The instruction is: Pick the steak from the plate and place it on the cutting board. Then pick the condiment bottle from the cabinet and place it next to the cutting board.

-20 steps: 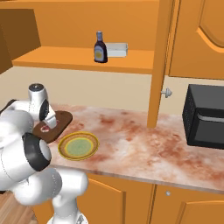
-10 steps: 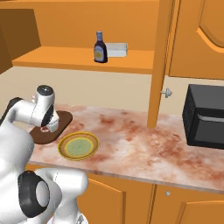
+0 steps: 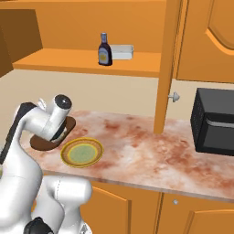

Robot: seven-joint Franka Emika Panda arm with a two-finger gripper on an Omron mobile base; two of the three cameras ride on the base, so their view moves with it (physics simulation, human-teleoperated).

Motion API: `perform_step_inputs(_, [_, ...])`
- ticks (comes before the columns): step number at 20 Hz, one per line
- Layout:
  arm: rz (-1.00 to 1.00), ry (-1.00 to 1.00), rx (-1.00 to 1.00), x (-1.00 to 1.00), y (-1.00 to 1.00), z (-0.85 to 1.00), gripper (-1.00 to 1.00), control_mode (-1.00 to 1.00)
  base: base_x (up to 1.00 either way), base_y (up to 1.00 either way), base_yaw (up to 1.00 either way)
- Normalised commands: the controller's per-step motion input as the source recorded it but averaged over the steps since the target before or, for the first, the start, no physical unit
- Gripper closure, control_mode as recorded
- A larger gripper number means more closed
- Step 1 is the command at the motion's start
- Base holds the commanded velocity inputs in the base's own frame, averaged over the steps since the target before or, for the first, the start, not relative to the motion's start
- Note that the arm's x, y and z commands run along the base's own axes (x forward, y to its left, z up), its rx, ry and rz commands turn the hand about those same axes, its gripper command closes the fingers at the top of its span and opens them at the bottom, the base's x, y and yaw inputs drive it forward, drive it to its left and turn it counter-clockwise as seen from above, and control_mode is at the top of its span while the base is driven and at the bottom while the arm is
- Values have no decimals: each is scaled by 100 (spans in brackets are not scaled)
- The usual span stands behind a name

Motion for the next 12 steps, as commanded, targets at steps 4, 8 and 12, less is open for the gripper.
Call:
perform_step_inputs(4, [-3,0,27,-30,-28,23,-100,-100,0,0,0])
perform_step_inputs(8, [-7,3,29,-13,-25,19,-100,-100,0,0,0])
perform_step_inputs(12, [-12,5,27,-9,-29,19,-100,-100,0,0,0])
